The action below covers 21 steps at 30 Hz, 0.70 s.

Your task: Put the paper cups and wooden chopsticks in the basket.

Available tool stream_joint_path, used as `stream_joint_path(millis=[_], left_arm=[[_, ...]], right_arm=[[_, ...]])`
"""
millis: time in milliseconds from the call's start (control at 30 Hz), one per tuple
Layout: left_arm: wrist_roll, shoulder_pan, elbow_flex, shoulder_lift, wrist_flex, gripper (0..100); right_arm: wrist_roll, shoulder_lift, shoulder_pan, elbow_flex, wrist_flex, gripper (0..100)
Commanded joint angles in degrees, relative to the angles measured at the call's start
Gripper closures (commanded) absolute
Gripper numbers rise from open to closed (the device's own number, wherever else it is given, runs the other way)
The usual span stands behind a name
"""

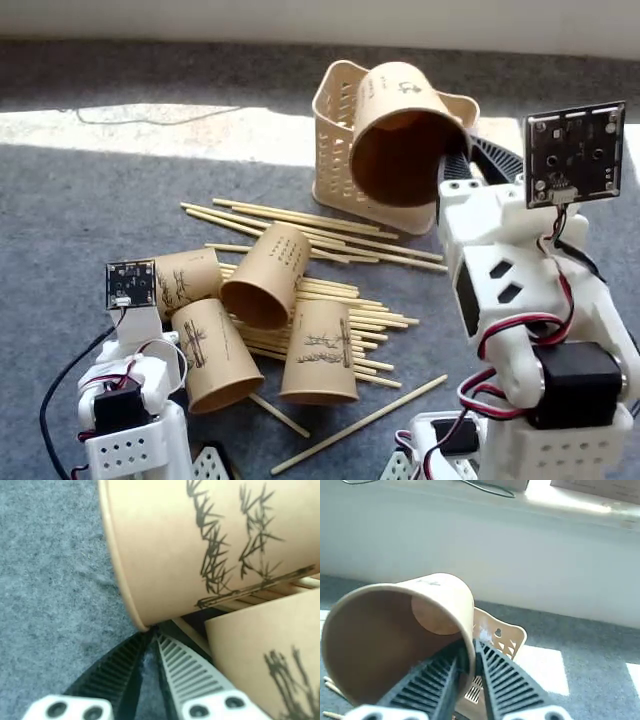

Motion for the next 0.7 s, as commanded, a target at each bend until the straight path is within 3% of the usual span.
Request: stream_joint_path(millis=[0, 367, 667], left_arm=[[-0.09, -0.13, 1.19, 0.13, 0.44, 99], [-0.09, -0.13, 1.19, 0.13, 0.44, 99], [-0.09, -0.13, 1.19, 0.13, 0.44, 99]], right_arm=[[-0.53, -0.04, 3.47, 3.47, -6.2, 99.3], [-0.26, -0.04, 6.81, 15.69, -15.25, 99.3], [-0.18, 7.25, 8.57, 17.45, -15.96, 99.3]])
